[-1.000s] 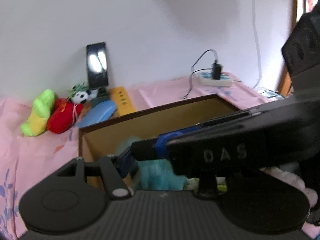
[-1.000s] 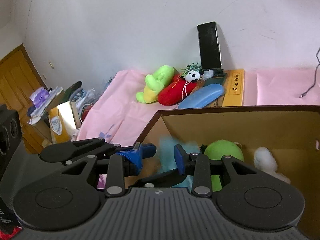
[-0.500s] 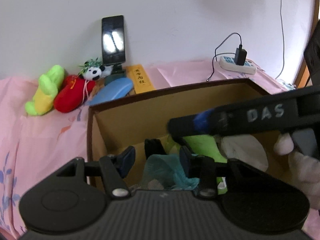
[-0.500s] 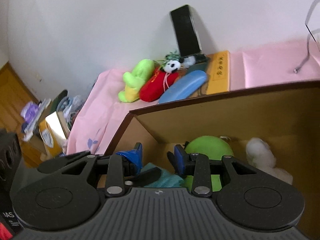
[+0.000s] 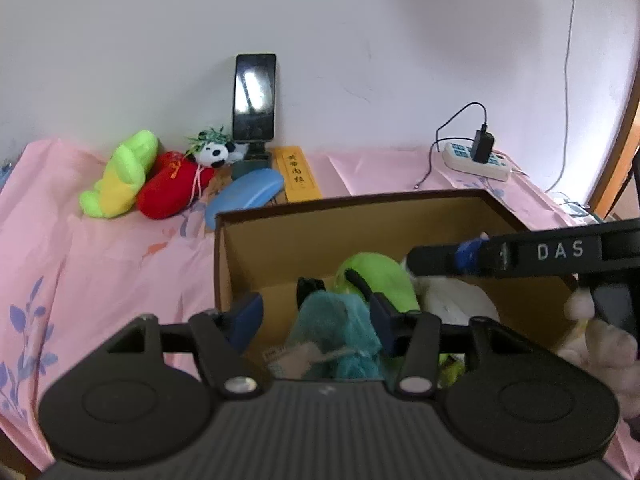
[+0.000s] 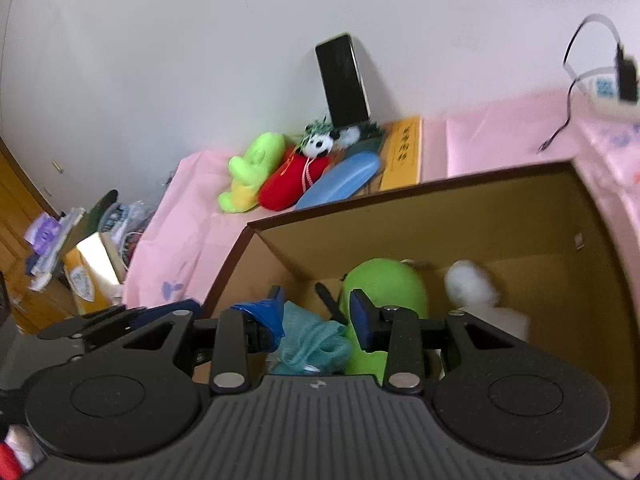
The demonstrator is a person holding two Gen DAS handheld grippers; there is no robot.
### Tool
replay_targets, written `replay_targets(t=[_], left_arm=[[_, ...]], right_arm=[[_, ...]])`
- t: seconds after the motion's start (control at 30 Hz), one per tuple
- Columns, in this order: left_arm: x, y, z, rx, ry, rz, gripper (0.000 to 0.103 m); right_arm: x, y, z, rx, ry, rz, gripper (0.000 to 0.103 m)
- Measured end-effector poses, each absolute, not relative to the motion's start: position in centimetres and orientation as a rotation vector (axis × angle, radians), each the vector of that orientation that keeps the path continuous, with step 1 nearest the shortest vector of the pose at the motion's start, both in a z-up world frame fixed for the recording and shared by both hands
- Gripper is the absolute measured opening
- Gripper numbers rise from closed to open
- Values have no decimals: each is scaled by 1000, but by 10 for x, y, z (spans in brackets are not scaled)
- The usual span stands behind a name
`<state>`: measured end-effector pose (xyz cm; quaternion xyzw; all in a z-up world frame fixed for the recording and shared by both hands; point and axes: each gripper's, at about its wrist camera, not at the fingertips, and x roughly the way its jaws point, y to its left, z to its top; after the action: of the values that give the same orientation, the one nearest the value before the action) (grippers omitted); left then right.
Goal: Organize soft objects
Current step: 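Lift the teal mesh cloth with both grippers and carry it into the box, then open both grippers to drop the teal mesh cloth in the box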
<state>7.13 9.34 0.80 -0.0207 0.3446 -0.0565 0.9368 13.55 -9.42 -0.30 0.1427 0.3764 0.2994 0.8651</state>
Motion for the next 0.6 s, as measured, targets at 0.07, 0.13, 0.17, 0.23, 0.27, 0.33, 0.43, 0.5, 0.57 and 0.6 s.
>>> replay_targets(t=[0.07, 0.13, 0.17, 0.23, 0.27, 0.33, 0.43, 0.5, 0.57, 0.6], left_arm=[[61, 93, 7, -50, 714, -128, 51], [52, 92, 6, -56, 726, -136, 51], [47, 90, 5, -59, 733, -142, 51], [37, 87, 2, -68, 743, -157, 51], [32, 86, 1, -73, 745, -163, 51], [24, 82, 0, -73, 746, -168, 51], [13, 77, -4, -73, 753, -179, 51], [6, 73, -6, -56, 742, -175, 53], [0, 67, -6, -23, 723, -166, 56], [-1, 66, -5, -15, 724, -170, 57]], right_arm=[[127, -97, 1, 273, 765, 616, 19], [119, -100, 4, 253, 746, 611, 19], [116, -100, 4, 245, 736, 608, 19], [109, -101, 6, 233, 720, 606, 19], [105, -102, 6, 230, 714, 603, 19], [98, -104, 6, 228, 703, 583, 20], [88, -107, 5, 245, 677, 546, 20], [84, -110, 5, 250, 687, 544, 20], [81, -112, 6, 246, 694, 557, 20], [77, -113, 6, 242, 695, 564, 20]])
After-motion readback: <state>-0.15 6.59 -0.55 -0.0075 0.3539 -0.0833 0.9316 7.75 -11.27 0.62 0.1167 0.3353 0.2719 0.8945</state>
